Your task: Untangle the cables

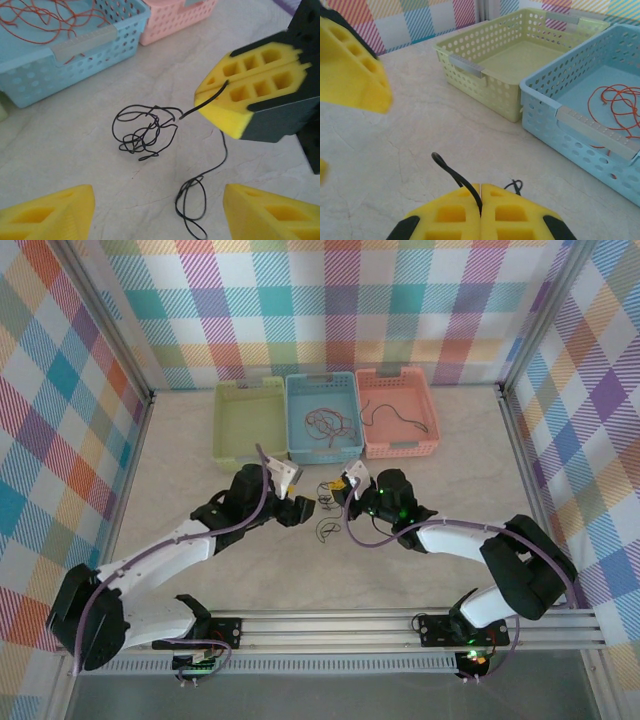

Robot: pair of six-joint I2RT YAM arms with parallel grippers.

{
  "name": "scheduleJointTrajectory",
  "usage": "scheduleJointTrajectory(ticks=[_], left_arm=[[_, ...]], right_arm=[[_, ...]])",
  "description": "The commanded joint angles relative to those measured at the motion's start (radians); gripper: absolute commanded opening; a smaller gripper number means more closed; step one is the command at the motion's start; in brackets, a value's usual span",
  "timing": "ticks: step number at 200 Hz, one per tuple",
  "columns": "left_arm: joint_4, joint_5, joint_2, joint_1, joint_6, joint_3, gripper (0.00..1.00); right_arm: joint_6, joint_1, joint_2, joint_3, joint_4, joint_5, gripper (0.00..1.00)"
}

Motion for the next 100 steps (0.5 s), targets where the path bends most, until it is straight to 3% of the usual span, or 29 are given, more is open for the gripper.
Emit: scheduleJointTrajectory(ticks=[1,44,67,100], left_arm=[[0.122,0.036,0.051,-0.014,0.117,0.022,0.68],[0.212,0.057,0.147,-0.013,0.183,0.063,0.66],[0.233,0.092,0.205,-0.015,0.185,0.099,0.58],[0.272,0.117,0.232,-0.024,0.197,0.083,0.6]], right_arm=[[0.059,-0.022,-0.034,-0.019,0.062,-0.076,0.0],[0.079,-0.046,-0.044,-0.028,0.08,-0.146,0.0],[0.082,-0.049,-0.046,-0.029,0.084,-0.163,0.0],[0.092,-0.056,-0.051,-0.033,0.087,-0.164,0.0]])
